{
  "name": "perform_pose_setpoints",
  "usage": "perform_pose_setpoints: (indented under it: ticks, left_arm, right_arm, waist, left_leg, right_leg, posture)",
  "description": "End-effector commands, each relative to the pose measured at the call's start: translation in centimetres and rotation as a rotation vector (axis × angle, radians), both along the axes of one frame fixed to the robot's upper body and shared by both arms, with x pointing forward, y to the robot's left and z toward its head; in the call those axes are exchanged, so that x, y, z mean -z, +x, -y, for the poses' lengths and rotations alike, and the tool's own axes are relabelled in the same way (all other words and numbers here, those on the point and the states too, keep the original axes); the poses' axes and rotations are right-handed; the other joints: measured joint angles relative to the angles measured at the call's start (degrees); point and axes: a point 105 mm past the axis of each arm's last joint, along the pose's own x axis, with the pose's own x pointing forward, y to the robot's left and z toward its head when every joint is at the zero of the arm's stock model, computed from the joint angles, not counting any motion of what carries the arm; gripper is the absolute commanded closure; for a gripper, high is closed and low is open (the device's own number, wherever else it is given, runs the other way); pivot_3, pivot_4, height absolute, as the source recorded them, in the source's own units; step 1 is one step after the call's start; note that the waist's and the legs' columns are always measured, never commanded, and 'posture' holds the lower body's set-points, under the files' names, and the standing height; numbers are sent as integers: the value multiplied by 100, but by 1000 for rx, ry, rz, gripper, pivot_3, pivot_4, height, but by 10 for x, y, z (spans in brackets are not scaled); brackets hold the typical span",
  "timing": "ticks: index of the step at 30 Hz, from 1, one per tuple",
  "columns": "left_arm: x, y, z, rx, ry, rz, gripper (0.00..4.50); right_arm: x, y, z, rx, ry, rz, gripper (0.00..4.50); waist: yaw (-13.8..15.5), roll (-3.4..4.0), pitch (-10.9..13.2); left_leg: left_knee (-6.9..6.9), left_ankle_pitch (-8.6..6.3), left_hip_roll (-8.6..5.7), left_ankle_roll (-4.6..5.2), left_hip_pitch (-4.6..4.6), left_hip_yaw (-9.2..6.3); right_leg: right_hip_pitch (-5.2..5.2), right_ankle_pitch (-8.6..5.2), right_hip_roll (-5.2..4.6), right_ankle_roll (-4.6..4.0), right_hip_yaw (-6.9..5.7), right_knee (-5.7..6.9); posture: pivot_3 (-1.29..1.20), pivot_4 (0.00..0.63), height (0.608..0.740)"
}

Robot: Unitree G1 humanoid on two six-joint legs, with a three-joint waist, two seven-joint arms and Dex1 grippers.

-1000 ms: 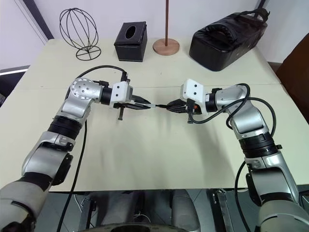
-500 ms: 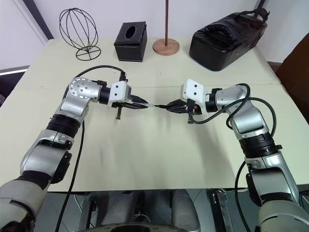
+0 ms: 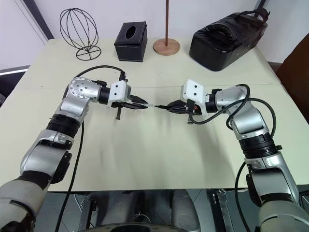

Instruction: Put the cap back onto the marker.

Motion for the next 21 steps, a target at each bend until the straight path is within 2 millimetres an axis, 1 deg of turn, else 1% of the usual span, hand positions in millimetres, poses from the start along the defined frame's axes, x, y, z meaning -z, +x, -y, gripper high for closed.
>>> perform_pose_setpoints:
  ticks: [1, 12, 17, 21]
  left_arm:
    - [-20, -3, 2, 24, -40, 49, 4467]
    - [-17, -7, 0, 34, -31, 30, 4467]
    - [-12, -6, 3, 36, -11, 43, 4467]
    - [-11, -7, 11, 48, -13, 52, 4467]
  right_arm:
    - [-12, -2, -2, -13, 27, 47, 4500]
    - [-13, -1, -3, -12, 35, 53, 4500]
    - [-13, -1, -5, -14, 36, 55, 4500]
    - [-14, -1, -7, -18, 38, 56, 4500]
  waist:
    - [0, 0, 0]
    - [-1, 0, 0]
    - [0, 0, 0]
    - [3, 0, 0]
  left_leg:
    - [0, 0, 0, 0, 0, 0]
    - [0, 0, 0, 0, 0, 0]
    - [0, 0, 0, 0, 0, 0]
    - [0, 0, 0, 0, 0, 0]
  right_leg:
    - [0, 0, 0, 0, 0, 0]
    - [0, 0, 0, 0, 0, 0]
    - [0, 0, 0, 0, 0, 0]
    - [0, 0, 0, 0, 0, 0]
  posture:
    - [0, 150, 740]
    - [0, 150, 740]
    - [0, 150, 740]
    - [0, 150, 740]
